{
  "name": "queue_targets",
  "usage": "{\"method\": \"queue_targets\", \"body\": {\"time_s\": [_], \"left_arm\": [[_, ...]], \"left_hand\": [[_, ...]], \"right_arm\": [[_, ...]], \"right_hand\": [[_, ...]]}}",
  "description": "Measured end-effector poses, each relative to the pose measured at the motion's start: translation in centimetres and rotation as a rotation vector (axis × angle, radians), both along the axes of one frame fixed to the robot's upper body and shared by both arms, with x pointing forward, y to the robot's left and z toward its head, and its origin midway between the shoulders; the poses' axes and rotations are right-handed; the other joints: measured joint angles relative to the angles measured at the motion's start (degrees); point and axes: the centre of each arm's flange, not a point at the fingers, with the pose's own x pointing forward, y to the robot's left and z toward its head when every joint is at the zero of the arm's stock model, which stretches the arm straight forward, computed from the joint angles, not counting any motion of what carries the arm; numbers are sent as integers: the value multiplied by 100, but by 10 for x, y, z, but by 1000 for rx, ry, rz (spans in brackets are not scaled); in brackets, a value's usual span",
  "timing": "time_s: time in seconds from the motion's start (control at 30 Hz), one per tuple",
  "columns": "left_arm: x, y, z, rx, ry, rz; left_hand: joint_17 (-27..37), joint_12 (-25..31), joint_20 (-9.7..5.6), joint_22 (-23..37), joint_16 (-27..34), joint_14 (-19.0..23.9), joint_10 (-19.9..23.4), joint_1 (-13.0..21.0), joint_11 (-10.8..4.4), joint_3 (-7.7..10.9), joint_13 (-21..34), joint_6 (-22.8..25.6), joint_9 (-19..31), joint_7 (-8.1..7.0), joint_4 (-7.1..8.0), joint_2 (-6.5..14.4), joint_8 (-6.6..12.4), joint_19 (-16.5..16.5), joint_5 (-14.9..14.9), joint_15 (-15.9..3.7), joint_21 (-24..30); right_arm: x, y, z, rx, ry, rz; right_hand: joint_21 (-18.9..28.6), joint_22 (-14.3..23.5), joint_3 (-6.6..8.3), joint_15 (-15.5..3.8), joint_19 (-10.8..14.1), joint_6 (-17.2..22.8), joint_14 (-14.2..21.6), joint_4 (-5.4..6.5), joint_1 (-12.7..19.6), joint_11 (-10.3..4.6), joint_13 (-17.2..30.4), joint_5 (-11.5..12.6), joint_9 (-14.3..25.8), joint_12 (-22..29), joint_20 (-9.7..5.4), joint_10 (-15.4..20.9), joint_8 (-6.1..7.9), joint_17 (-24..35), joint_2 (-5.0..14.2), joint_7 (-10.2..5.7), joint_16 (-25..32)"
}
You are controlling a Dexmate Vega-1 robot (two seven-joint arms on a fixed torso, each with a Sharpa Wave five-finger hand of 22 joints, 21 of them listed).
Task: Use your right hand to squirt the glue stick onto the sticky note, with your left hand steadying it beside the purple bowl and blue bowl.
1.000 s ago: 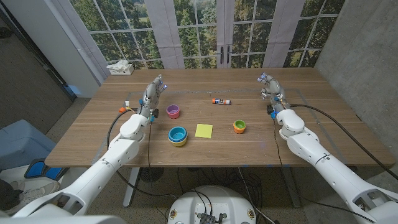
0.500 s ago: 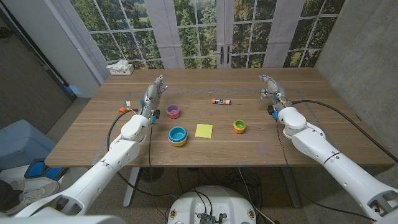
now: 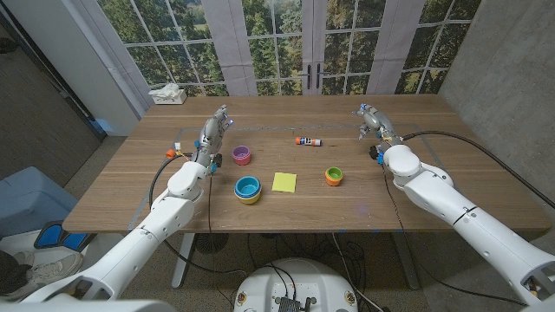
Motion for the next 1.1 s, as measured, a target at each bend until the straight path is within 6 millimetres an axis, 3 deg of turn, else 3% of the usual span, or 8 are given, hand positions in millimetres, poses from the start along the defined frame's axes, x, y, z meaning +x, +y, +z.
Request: {"method": "queue_targets", "body": {"time_s": [0.17, 0.37, 0.63, 0.9, 1.1], "left_arm": [[0, 1, 0, -2, 0, 2], [1, 2, -2, -8, 6, 4], [4, 5, -2, -14, 5, 1], [7, 7, -2, -20, 1, -3], [10, 8, -2, -25, 0, -9]], "left_hand": [[0, 0, -31, 0, 0, 0, 0, 0, 0, 0, 0, 0, 0, 0, 0, 0, 0, 31, 0, 0, 0], [0, 0, -30, 0, 0, 1, 0, 0, 0, 0, 0, 0, 0, 0, 0, 0, 0, 31, 0, 0, 0], [-1, 0, -1, -1, 0, 1, 0, 23, 0, 0, 0, 0, 0, 0, 0, 23, 0, 61, 22, -1, -43], [-1, 0, -31, -1, 0, 1, 0, 23, 0, 0, 0, 0, 0, 0, 1, 23, 0, 92, 22, -1, -43], [-1, 0, -31, -1, 0, 1, 0, 61, 0, 0, 0, 0, 0, 0, 1, 30, 0, 92, 22, -1, -78]], "right_arm": [[-2, 7, 4, -37, 10, -24], [-5, 18, 11, -89, 21, -48], [-9, 30, 17, -154, 29, -80], [-16, 41, 21, -201, 31, -106], [-22, 52, 23, -247, 38, -134]], "right_hand": [[29, -51, 0, 23, -61, 19, -58, 4, 92, 0, 0, 0, 0, 31, 20, 0, 19, -41, 0, -19, -44], [74, -86, -41, 23, -61, 100, -58, 90, 92, -8, 0, 0, 0, 90, 20, 119, 67, -44, 1, -49, -69], [173, -101, 7, 13, -81, 270, -21, 152, 212, -9, 17, 0, -1, 133, 41, 260, 107, 33, 121, -80, -69], [256, -262, 25, -7, 15, 400, -3, 135, 250, 29, 16, 23, -1, 133, -12, 385, 107, 13, 157, -29, -113], [256, -401, 73, -18, 22, 410, 47, 86, 487, 11, 16, 66, -1, 133, -20, 403, 107, -34, 91, -19, -208]]}}
